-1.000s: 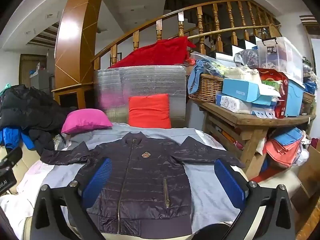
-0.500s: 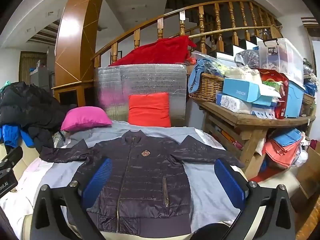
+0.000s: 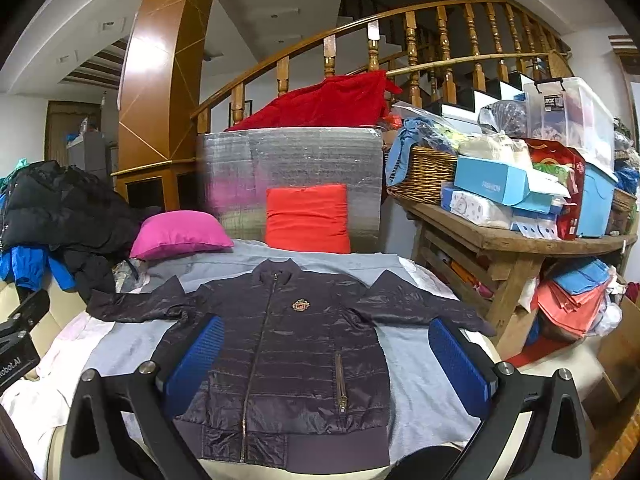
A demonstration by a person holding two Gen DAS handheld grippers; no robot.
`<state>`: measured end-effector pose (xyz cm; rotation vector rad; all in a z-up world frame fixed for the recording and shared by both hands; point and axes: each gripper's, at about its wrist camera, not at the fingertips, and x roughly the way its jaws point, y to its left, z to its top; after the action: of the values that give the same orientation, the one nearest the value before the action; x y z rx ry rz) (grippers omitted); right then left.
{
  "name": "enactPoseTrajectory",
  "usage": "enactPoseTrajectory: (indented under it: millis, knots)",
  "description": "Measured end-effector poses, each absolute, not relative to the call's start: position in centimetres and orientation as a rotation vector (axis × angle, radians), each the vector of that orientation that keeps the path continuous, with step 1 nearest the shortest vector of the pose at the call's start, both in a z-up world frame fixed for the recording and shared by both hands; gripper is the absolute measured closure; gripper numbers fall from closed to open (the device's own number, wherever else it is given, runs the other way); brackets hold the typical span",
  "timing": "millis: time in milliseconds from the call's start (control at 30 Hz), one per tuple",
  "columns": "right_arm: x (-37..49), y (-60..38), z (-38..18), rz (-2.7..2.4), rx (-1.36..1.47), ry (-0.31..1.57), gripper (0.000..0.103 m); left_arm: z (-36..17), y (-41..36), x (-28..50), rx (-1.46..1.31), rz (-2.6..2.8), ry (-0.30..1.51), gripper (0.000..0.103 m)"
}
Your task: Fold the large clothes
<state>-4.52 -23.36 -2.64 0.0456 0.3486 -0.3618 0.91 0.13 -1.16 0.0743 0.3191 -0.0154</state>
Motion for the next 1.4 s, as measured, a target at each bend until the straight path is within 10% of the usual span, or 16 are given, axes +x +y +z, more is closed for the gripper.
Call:
enactPoseTrajectory:
  millis: [1400]
  knots:
    - [-4.2,-22.52,-2.79,-0.333,0.038,0.358,0.0,-1.25,-0.35,0.44,0.099,-0.017,0.294,0.0]
